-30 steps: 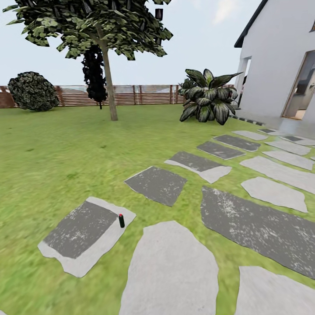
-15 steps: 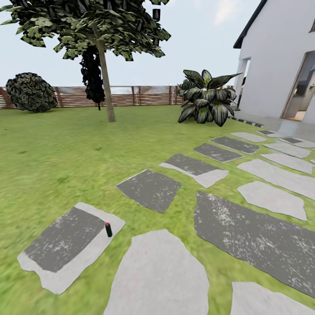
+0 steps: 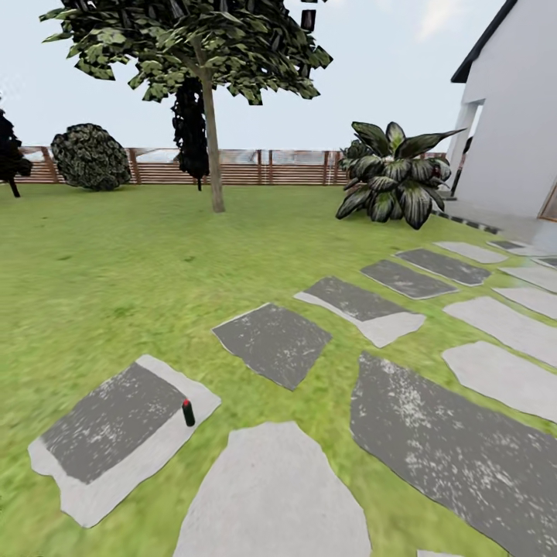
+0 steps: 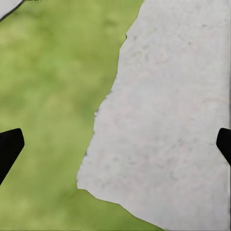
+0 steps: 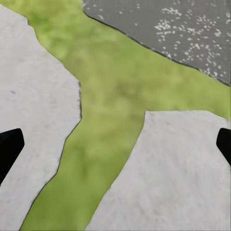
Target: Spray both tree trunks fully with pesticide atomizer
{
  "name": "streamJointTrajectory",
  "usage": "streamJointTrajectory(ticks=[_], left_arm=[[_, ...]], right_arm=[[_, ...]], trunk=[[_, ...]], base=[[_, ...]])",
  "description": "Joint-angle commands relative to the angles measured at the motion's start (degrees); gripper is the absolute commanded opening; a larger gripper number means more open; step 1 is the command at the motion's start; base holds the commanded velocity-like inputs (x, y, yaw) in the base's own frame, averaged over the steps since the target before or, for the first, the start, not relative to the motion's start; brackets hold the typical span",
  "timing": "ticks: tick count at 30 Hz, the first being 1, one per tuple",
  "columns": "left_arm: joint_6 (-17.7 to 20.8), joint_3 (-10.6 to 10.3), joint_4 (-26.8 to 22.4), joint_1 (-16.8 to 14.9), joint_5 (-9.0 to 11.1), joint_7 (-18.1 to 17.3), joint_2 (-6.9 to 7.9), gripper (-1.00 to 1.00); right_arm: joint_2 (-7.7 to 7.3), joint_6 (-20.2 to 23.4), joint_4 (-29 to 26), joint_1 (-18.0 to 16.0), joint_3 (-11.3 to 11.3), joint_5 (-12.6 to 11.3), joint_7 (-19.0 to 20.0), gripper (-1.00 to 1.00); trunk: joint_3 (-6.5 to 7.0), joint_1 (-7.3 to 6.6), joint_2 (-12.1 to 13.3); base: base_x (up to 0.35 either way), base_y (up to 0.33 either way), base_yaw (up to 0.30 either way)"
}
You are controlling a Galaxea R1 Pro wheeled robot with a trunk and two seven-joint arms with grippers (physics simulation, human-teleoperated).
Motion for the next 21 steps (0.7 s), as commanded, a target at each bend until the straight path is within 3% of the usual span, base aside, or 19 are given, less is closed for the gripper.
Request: streamJointTrajectory(ticks=[1,7,21], left_arm=[[0.0,0.0,0.0,0.0,0.0,0.0,0.0,1.0],[0.0,0.0,0.0,0.0,0.0,0.0,0.0,1.0],[0.0,0.0,0.0,0.0,0.0,0.0,0.0,1.0]], right_arm=[[-0.01,0.0,0.0,0.0,0.0,0.0,0.0,1.0],[-0.03,0.0,0.0,0.0,0.0,0.0,0.0,1.0],[-0.02,0.0,0.0,0.0,0.0,0.0,0.02,1.0]], trunk=[[0.0,0.0,0.0],[0.0,0.0,0.0],[0.0,0.0,0.0]], base=[[0.229,-0.257,0.256],[0.229,-0.257,0.198],[0.235,-0.246,0.009]])
